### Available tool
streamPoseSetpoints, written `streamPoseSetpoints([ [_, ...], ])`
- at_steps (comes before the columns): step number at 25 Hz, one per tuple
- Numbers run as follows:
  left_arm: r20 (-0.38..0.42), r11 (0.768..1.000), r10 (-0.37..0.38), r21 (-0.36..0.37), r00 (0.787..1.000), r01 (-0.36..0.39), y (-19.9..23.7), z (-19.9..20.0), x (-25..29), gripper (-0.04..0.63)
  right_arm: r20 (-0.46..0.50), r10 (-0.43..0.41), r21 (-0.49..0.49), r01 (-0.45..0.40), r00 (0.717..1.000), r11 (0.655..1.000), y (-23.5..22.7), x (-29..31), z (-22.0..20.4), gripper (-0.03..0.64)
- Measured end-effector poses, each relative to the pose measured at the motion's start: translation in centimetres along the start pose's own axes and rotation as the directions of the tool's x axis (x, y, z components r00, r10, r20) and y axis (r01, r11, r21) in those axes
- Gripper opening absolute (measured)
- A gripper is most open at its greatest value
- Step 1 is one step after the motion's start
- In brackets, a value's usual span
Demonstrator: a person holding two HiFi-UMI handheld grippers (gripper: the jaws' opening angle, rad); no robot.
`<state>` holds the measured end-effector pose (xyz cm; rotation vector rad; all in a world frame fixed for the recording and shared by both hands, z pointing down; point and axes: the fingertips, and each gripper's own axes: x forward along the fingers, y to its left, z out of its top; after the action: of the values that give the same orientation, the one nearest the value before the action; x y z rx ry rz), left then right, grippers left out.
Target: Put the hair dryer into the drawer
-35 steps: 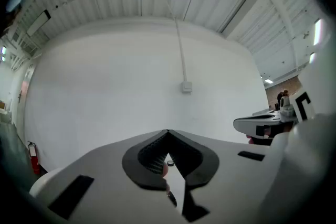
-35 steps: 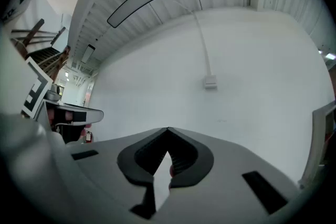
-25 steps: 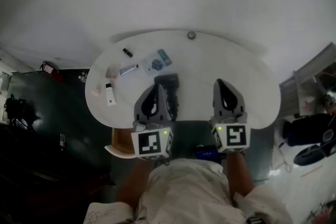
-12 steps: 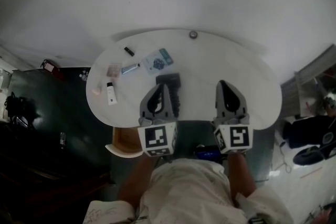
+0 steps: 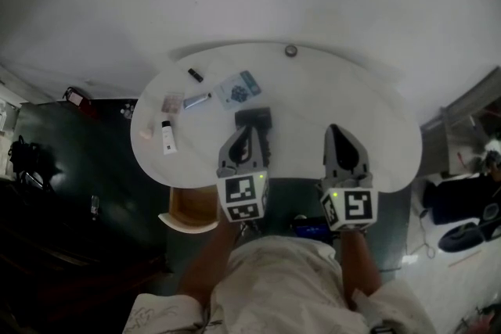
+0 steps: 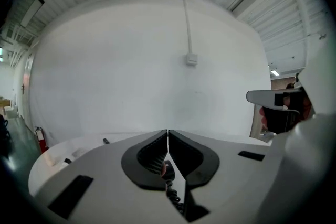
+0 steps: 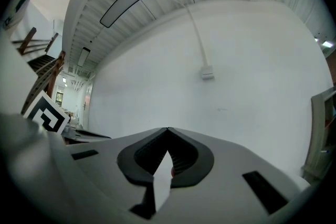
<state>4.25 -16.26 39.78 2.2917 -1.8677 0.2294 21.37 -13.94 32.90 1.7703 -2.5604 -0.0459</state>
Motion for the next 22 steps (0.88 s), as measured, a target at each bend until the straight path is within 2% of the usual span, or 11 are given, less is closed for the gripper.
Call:
streamPoseSetpoints([
  [3, -0.035, 1.0, -0.003, -0.022, 0.999, 0.002, -0.1, -1.3, 0.6, 0.006, -0.01, -0.006, 0.002, 0.006, 1.0, 1.0, -0.1, -0.2, -0.2, 0.003],
  [12, -0.161, 0.997, -0.015, -0.077, 0.987, 0.003, -0.5, -5.9, 2.5, 0.092, -0.025, -0.02, 0.014, 0.02, 0.999, 1.0, -0.7, -1.0, -0.7, 0.003],
  [18, -0.247, 0.996, -0.019, -0.094, 0.969, -0.004, -0.8, -8.6, 3.7, 0.176, -0.032, -0.032, 0.017, 0.033, 0.999, 0.999, -1.3, -1.4, -1.1, 0.003],
  [22, -0.316, 0.996, -0.013, -0.089, 0.949, -0.016, -0.8, -10.9, 4.8, 0.204, -0.04, -0.037, 0.022, 0.038, 0.998, 0.999, -1.7, -1.5, -1.5, 0.003],
])
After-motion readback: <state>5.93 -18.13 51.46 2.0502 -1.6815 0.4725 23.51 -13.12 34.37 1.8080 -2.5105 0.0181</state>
